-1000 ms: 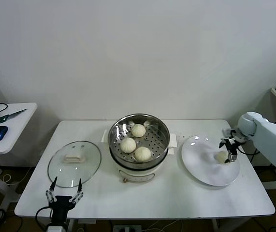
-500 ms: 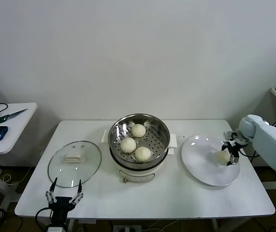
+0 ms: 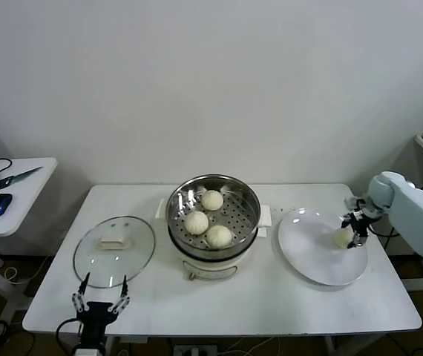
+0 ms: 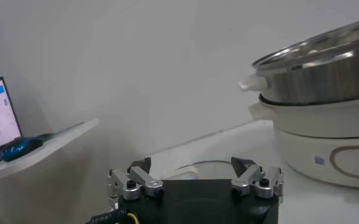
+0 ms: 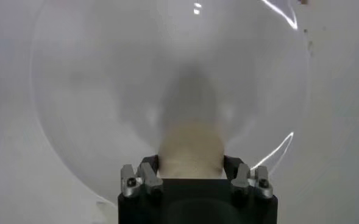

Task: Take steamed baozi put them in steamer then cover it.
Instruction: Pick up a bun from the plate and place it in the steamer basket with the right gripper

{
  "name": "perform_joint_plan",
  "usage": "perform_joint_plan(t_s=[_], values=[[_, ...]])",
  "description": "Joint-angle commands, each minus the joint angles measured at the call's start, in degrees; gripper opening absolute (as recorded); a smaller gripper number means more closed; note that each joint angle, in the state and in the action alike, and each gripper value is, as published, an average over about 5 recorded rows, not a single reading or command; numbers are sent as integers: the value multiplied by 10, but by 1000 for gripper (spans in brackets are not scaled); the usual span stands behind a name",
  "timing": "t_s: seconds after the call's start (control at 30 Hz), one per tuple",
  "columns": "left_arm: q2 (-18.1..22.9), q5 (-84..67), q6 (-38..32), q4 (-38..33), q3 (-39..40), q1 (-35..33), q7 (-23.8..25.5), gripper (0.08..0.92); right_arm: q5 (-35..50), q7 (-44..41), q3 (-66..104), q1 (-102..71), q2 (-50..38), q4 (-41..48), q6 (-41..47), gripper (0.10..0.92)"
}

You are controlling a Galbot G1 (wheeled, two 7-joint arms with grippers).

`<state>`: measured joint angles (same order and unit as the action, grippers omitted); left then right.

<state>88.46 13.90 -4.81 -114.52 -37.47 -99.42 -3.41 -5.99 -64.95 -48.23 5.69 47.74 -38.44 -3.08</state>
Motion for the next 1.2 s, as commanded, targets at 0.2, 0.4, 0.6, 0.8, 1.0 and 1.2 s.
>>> perform_joint_plan(t_s=[0.2,0.4,0.6,0.8,1.0,1.2], values=[[-4,-1,1,-5,13,4,0,823,315,9,-288,288,36,-100,73,687],[-7,-4,2,-7,23,5,-2,823,445,33,-410,399,94,-160,103,687],[-5,-13,10,-17,39,6,-9,823,518,53,-444,421,160,-207,145,687],[-2,-18,16,-34,42,6,-8,823,531,73,-461,402,217,-221,166,687],[-3,-24,20,-42,43,5,-7,823,519,86,-475,375,249,-222,175,687],[-7,-30,18,-37,38,7,-7,823,495,92,-482,339,267,-206,178,687]])
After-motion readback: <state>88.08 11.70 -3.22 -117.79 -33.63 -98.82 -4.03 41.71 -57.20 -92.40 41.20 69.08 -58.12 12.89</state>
